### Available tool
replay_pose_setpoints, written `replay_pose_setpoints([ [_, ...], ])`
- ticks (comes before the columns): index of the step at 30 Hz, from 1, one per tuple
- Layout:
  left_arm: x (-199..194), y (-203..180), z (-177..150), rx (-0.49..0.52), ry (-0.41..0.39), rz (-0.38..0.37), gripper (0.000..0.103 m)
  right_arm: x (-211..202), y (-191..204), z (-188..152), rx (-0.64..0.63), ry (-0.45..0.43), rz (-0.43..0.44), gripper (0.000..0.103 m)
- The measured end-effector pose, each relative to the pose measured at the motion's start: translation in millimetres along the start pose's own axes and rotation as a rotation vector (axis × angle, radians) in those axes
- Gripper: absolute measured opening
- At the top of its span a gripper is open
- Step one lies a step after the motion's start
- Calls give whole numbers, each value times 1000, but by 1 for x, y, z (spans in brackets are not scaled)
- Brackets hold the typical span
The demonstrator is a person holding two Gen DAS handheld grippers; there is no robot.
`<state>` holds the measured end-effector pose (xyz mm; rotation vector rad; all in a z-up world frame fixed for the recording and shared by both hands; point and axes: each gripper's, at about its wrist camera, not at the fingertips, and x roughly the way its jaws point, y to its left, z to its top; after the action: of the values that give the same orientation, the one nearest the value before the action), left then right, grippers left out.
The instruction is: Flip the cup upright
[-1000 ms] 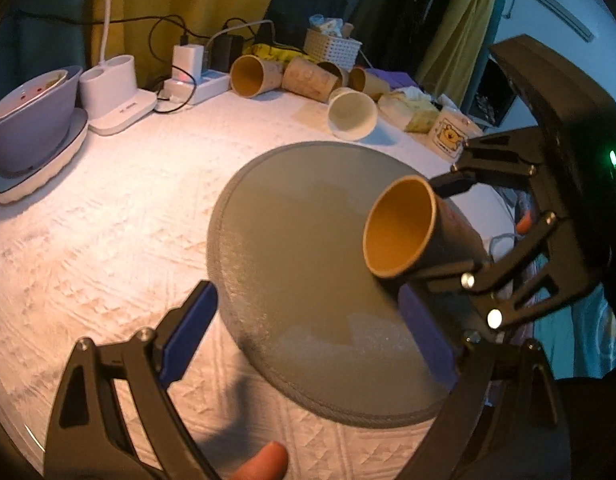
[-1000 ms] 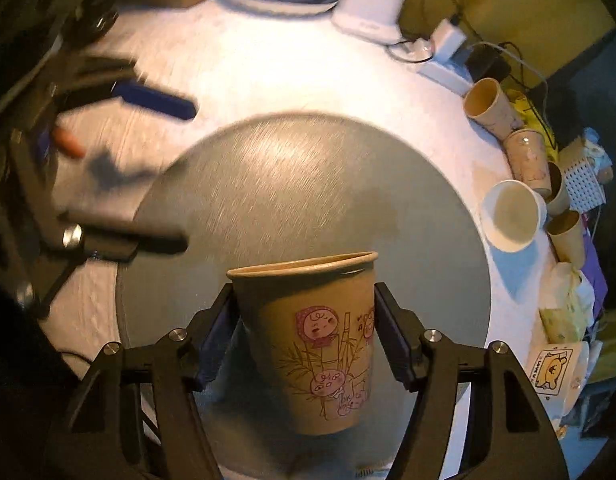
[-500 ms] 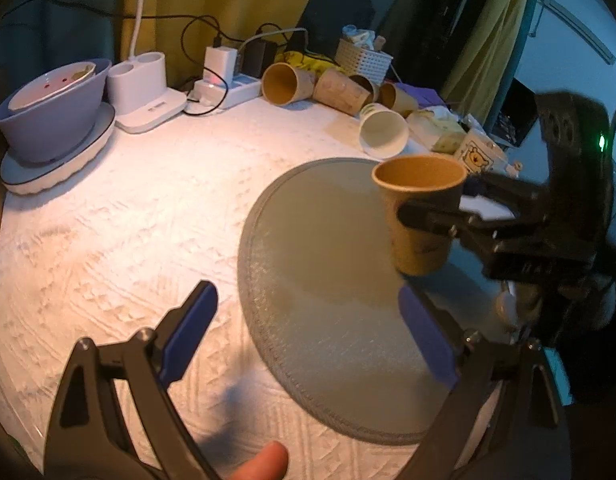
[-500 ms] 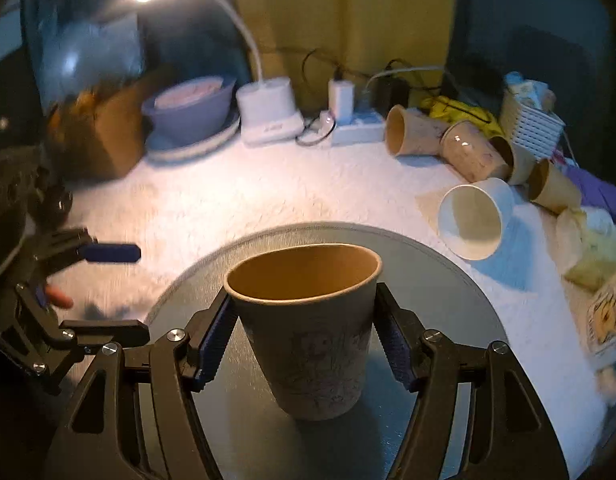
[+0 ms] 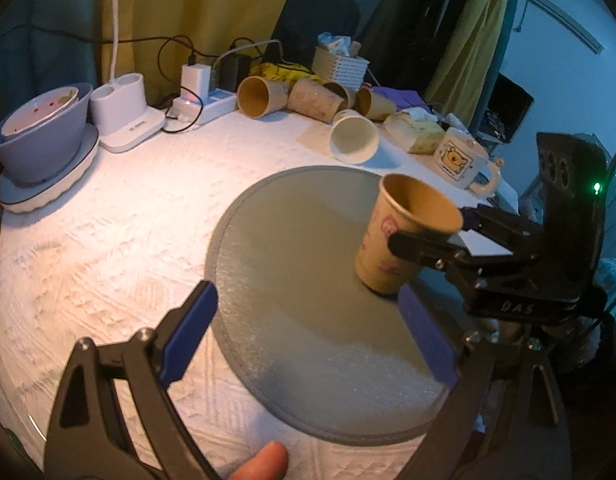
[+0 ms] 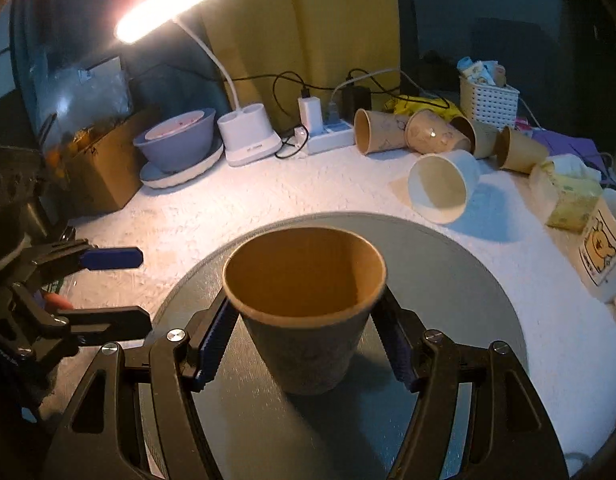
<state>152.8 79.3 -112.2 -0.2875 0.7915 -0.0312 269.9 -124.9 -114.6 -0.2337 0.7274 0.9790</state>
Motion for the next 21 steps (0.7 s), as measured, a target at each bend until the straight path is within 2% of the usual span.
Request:
replay_pose_setpoints([
  [3,-3,-4,-3,5,-1,2,93,-3,3,-9,-4,11,-24,70],
  [6,-4,-7,-5,8,-1,6,93,-6,6,-16,-2,15,-39,77],
  [12,-12,-21,-17,39,2,-3,93,-19,11,-29,18,15,-70,77],
  [21,-38,-42,-34,97,-65,-4,93,-55,18,-50,83,6,-160,77],
])
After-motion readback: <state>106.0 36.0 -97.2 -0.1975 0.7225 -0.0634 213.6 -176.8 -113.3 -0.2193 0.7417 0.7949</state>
